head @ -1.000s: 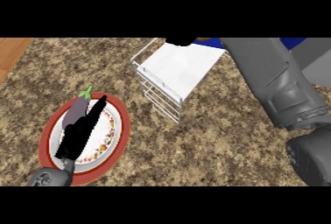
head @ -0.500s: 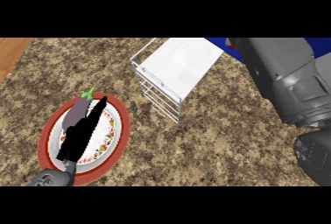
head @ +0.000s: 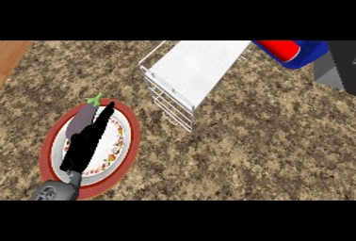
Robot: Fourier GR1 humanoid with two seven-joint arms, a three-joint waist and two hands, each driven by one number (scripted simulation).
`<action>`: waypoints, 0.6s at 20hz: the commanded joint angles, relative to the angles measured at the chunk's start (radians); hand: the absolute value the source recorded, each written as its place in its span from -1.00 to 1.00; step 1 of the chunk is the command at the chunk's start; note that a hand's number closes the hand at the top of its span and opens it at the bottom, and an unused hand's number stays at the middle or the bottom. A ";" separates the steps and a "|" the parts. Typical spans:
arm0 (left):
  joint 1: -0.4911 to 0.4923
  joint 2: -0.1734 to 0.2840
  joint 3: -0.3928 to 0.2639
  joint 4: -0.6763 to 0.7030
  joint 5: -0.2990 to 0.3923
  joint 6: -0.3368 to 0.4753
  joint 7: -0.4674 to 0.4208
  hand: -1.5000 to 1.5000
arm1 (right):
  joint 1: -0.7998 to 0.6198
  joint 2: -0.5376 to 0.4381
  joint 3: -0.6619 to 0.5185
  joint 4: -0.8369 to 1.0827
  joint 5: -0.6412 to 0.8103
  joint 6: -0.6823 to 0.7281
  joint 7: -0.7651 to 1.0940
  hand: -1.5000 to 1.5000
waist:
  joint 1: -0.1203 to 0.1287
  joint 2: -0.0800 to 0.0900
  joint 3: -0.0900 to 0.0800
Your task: Pick the lemon from the tray and place it in the tiered shelf
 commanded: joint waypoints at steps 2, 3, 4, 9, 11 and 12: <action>0.019 -0.007 -0.018 -0.002 -0.005 -0.009 0.019 0.00 | 0.075 -0.149 -0.005 0.013 0.007 0.045 0.026 -1.00 | 0.005 0.005 -0.002; 0.020 -0.006 -0.006 0.009 0.002 -0.009 -0.002 0.00 | 0.090 -0.199 -0.010 0.010 0.002 0.096 0.018 -1.00 | 0.006 0.012 -0.001; 0.051 -0.012 -0.022 -0.015 -0.006 -0.003 -0.003 0.00 | 0.103 -0.220 -0.014 0.007 0.000 0.105 0.005 -1.00 | 0.022 0.013 0.000; 0.002 -0.011 -0.009 -0.009 -0.006 -0.005 0.015 0.00 | 0.162 -0.274 -0.015 -0.003 -0.003 0.211 -0.092 -1.00 | 0.027 0.019 0.002; -0.004 -0.015 -0.011 0.001 -0.007 -0.009 0.009 0.00 | 0.179 -0.301 -0.004 0.004 0.006 0.272 -0.102 -1.00 | 0.021 0.017 0.002; -0.007 -0.015 -0.015 0.006 -0.003 -0.022 0.001 0.00 | 0.165 -0.307 -0.001 -0.003 0.011 0.257 -0.101 -1.00 | 0.031 0.022 0.001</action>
